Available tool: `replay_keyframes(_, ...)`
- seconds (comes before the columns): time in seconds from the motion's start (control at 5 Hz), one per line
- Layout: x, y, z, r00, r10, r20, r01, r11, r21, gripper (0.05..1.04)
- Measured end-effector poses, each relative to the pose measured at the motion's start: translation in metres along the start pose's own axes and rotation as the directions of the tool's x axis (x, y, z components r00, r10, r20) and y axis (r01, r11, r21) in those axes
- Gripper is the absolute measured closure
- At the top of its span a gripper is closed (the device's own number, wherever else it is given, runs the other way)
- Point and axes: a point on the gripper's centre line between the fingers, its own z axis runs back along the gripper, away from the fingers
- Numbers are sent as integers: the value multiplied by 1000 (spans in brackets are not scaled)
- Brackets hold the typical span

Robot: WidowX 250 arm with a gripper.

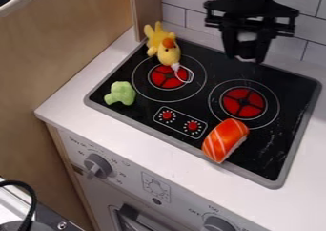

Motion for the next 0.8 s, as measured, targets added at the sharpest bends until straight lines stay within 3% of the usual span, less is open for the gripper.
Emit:
replay_keyframes(0.2, 13, -5, -15, 1000, 24, 2, -24, 1000, 12, 605)
replay_keyframes(0.4, 19, -5, -24, 999, 32, 38, -33, 999, 28, 605)
replay_keyframes(0.6, 19, -2, -42, 999, 31, 34, -32, 998, 53, 532)
replay_keyframes(0.8, 9, 3, -55, 1000, 12, 19, -13, 998, 65, 232)
